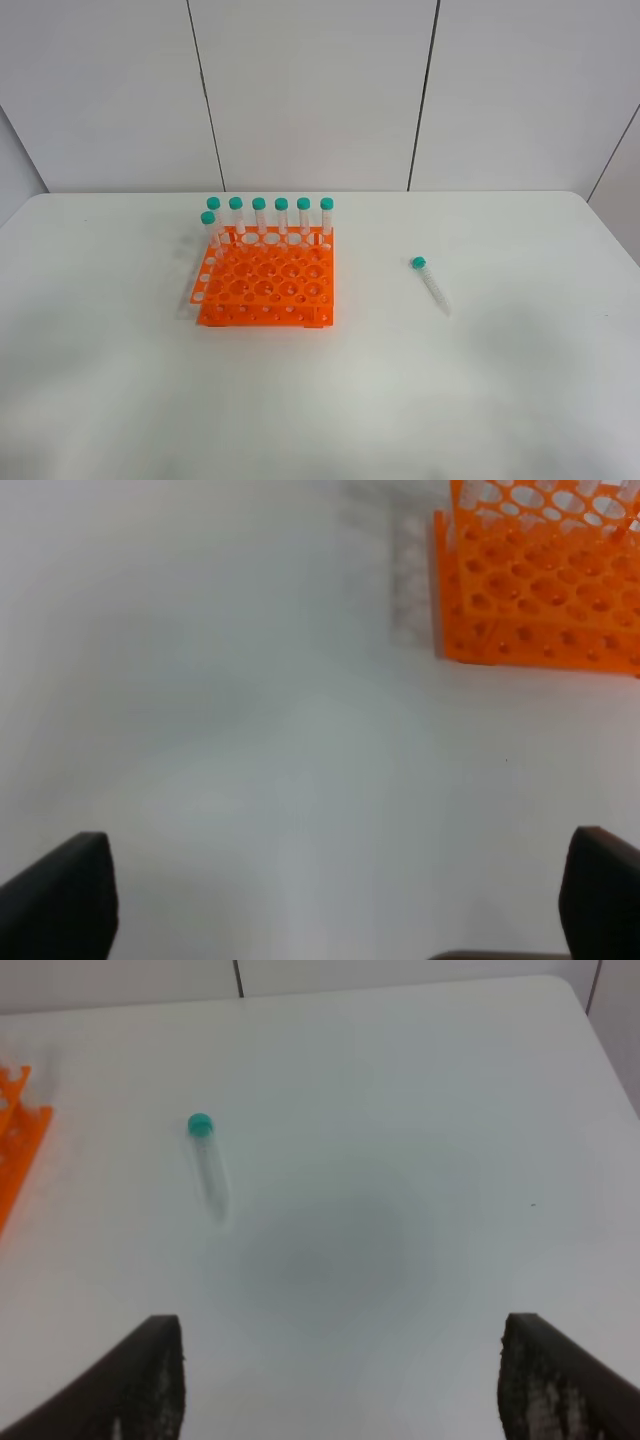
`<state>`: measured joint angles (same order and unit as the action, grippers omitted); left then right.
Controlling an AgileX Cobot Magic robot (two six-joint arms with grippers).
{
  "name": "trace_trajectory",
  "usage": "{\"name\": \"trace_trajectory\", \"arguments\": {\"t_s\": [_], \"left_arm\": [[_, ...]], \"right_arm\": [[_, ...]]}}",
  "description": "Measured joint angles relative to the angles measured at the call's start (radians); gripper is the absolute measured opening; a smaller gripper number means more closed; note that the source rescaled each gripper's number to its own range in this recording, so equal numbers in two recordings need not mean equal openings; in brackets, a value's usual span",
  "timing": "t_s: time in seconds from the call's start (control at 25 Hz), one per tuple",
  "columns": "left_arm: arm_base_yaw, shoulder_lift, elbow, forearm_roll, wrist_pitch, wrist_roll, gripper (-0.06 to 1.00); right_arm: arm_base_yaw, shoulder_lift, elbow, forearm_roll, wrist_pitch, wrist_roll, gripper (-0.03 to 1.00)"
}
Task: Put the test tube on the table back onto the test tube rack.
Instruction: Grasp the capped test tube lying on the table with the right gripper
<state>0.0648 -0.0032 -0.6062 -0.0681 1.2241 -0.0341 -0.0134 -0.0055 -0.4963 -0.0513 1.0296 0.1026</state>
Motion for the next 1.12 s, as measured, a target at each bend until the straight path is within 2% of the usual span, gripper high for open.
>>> {"name": "trace_trajectory", "arguments": {"t_s": [0.76, 1.12], "left_arm": [[0.000, 0.000, 0.000, 0.000, 0.000, 0.000, 1.00], [0.000, 0.000, 0.000, 0.000, 0.000, 0.000, 1.00]], "right_arm": [[0.000, 0.000, 0.000, 0.000, 0.000, 0.000, 1.00], [0.000, 0.035, -0.030, 0.007, -0.001, -0.038, 1.00]]}}
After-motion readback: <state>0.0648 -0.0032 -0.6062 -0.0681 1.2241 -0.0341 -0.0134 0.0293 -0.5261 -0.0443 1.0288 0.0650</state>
